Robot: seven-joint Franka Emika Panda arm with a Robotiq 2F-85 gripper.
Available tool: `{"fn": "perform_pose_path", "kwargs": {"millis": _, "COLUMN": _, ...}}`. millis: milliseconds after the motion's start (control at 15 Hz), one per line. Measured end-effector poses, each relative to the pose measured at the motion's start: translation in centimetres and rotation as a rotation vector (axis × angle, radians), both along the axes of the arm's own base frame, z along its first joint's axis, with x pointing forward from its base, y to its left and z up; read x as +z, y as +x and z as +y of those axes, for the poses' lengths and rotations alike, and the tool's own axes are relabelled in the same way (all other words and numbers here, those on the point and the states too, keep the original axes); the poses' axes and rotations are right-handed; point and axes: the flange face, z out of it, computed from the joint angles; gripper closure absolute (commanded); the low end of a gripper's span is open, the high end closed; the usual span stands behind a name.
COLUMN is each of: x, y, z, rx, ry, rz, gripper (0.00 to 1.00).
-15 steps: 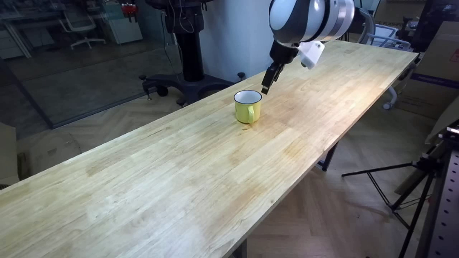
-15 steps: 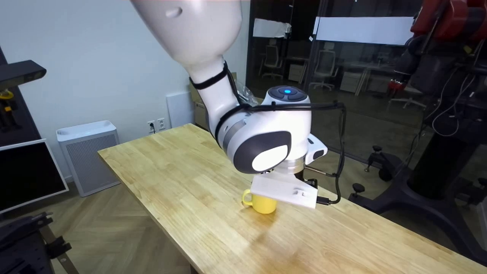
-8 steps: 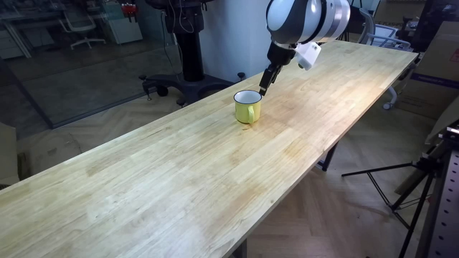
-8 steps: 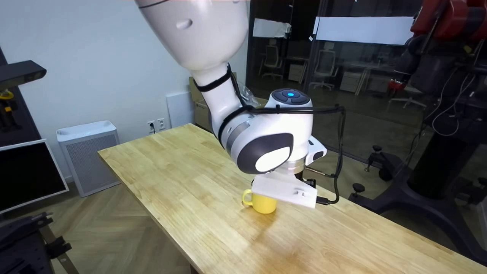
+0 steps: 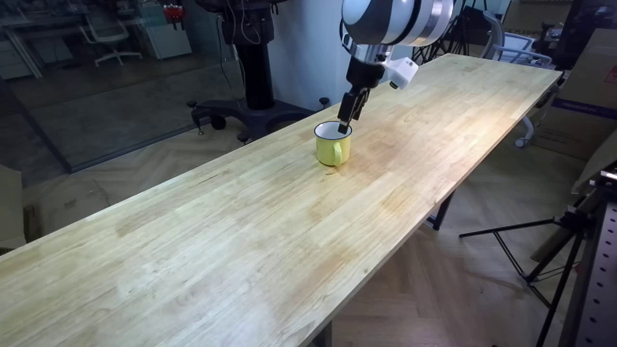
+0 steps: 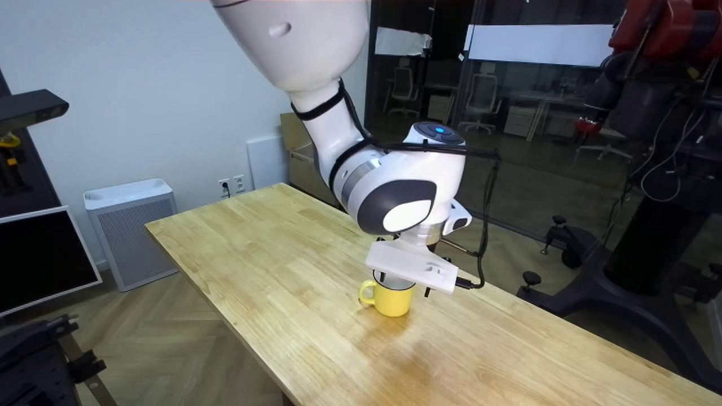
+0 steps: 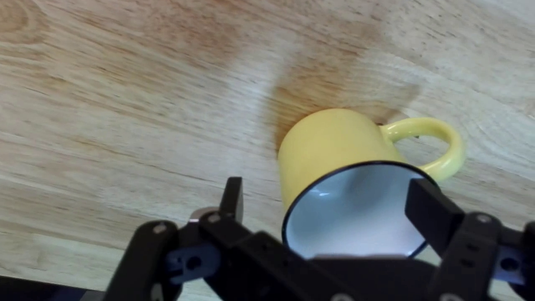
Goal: Move the mug forward
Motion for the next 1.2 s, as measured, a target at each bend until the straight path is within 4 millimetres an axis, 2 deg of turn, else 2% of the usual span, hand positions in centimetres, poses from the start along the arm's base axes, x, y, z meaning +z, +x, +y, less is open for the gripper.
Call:
{"fn": "perform_pose_path", "kwargs": {"millis": 667, "x": -0.4, "y": 1.6, "z": -2.8, "rx": -0.042, "ry": 0.02, "rz": 0.015, "gripper": 0.0}}
{"fn": "perform_pose_path", "kwargs": {"millis": 733, "x": -0.6, "y": 1.7, "z": -3.1, "rx": -0.045, "ry": 0.021, "rz": 0.019, "gripper": 0.16}}
{"fn": "perform_pose_path", "kwargs": {"millis": 800, "x": -0.9, "y": 1.7, "z": -3.4, "rx": -0.049, "ry": 0.022, "rz": 0.026, "gripper": 0.25}}
{"fn": "perform_pose_path", "kwargs": {"millis": 1200, "x": -2.2, "y": 2.3, "z": -4.6, "rx": -0.058, "ry": 0.035, "rz": 0.062, "gripper": 0.69}}
